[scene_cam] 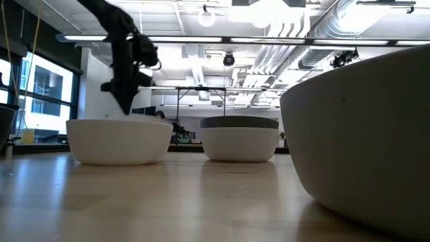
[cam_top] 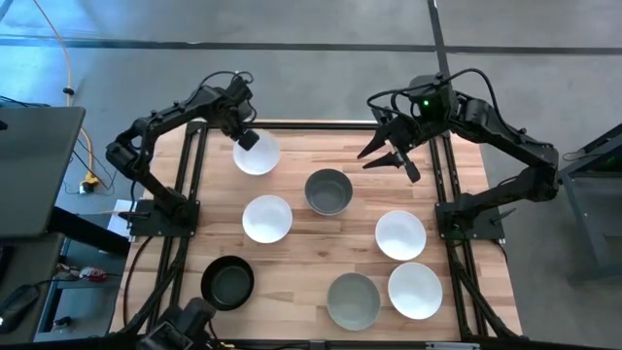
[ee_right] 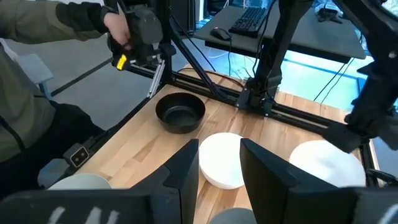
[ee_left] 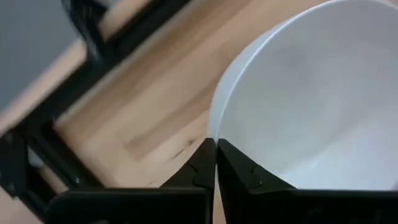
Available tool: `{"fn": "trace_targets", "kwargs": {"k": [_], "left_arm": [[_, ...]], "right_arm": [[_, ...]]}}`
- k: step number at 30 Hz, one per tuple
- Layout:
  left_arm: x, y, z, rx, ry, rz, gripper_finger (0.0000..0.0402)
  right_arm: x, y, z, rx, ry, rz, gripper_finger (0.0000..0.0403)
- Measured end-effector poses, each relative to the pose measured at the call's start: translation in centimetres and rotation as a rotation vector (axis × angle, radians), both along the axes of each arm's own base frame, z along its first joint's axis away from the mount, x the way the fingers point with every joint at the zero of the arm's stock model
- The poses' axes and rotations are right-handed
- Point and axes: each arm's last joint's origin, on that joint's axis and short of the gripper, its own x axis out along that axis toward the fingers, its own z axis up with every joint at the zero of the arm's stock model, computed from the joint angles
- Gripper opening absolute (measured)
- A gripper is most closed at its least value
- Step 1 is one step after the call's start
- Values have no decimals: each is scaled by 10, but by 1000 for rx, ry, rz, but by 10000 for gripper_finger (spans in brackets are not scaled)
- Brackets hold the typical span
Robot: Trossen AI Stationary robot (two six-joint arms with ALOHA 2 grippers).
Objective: Nest bowls inside each other
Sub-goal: Stack the white bowl on top of the gray bowl
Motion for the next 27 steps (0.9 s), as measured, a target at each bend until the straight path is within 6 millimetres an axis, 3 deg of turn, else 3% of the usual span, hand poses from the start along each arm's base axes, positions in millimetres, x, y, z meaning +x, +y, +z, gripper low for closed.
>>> {"fn": "trace_targets", "kwargs": {"k": [11,27], "left_arm": [[32,-3,52,93,-145,-88,0],[77,-32,63,57,-336,-229,0]], "right_arm": [[-2,-5,-1,6,16,-23,110],[-3,-5,-2,3,16,-17,110]]}}
